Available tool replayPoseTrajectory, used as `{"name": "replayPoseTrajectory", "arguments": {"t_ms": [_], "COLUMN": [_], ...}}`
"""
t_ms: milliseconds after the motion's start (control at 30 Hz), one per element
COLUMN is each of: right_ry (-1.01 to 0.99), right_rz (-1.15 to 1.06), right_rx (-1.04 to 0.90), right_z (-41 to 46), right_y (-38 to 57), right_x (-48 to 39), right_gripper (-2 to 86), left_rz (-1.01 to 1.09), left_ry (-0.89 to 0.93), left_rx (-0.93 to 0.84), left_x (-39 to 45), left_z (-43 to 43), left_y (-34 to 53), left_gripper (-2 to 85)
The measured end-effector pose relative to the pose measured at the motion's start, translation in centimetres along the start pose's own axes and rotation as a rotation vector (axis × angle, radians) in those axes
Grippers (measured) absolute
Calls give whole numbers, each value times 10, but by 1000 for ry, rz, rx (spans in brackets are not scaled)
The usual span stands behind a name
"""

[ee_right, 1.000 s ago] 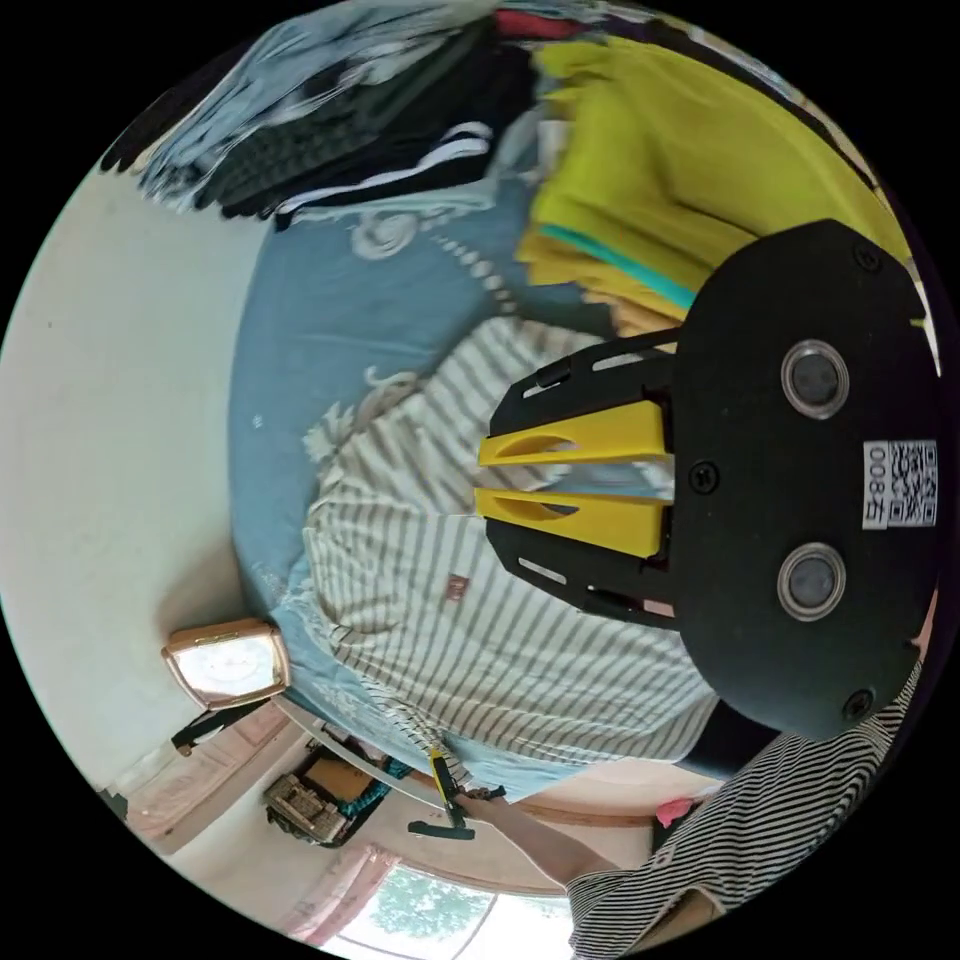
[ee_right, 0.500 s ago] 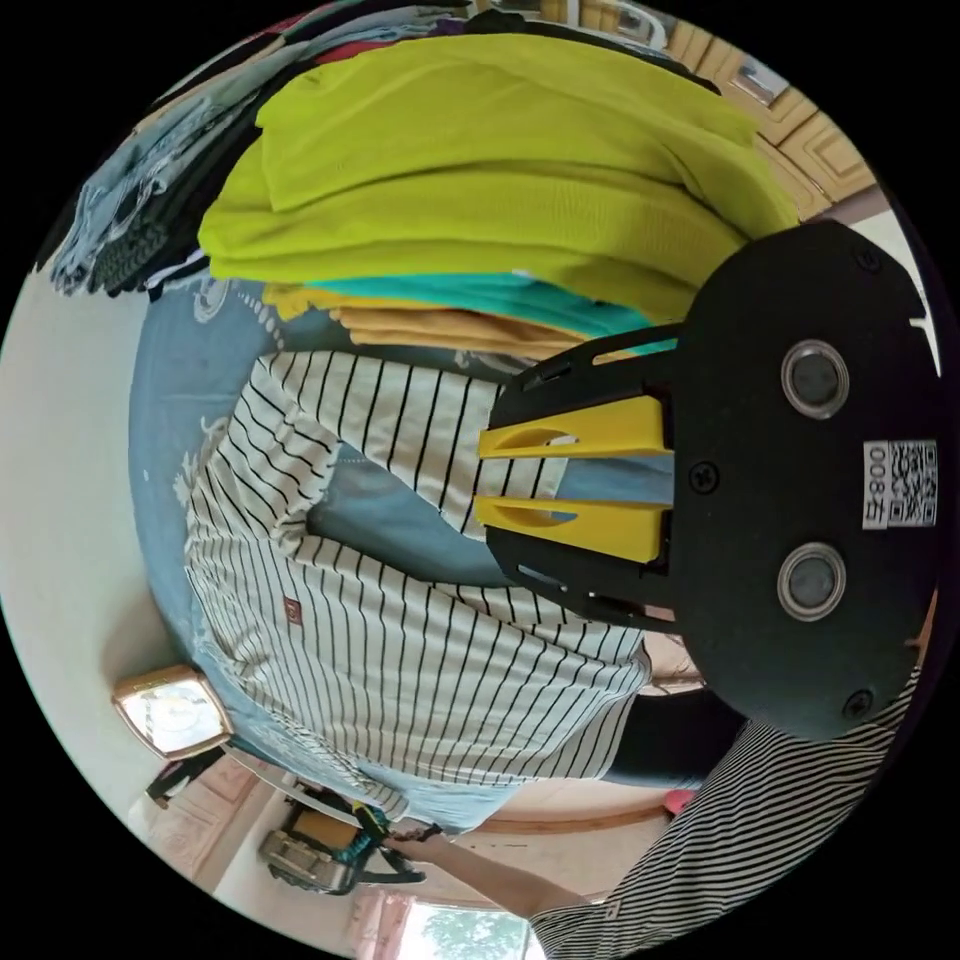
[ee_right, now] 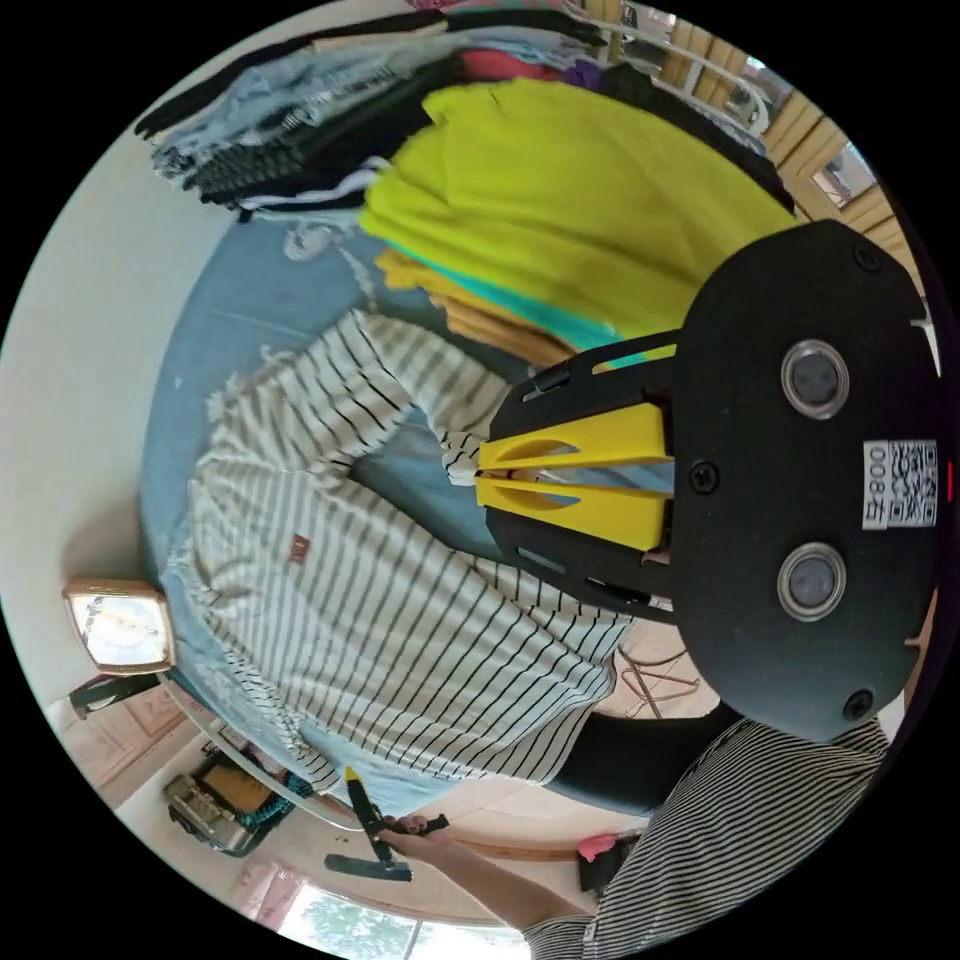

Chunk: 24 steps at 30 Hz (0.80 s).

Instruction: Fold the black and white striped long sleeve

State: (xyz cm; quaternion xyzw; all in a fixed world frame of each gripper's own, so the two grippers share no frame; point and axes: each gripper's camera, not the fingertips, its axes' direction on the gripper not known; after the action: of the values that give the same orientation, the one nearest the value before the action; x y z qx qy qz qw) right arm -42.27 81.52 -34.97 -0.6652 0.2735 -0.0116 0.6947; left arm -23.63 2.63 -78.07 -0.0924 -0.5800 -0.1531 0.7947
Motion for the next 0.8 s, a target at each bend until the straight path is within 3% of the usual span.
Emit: {"name": "replayPoseTrajectory", "arguments": {"t_ms": [133,300,400,500,667,800], "right_ry": [145,254,73,-83,-196,-287], "right_rz": [6,184,405,552,441,248], "right_rx": [161,154,79,178,311,162], "right_z": [-100,-130,-102,-92,-90,-26], "right_y": [-4,13,40,87,152,193], "right_x": [43,124,187,209,145,29], "right_gripper": [22,14,18,27,49,58], "left_rz": [33,21,-30,-53,-119,-245], "left_ry": [21,50,69,92,136,168], "left_rx": [31,19,-6,-38,-55,-96], "left_x": [0,-12,-30,-50,-86,-122], "left_z": [-19,-24,-23,-28,-43,-43], "left_y": [11,40,67,98,157,216], "left_gripper": [3,4,6,13,48,79]}}
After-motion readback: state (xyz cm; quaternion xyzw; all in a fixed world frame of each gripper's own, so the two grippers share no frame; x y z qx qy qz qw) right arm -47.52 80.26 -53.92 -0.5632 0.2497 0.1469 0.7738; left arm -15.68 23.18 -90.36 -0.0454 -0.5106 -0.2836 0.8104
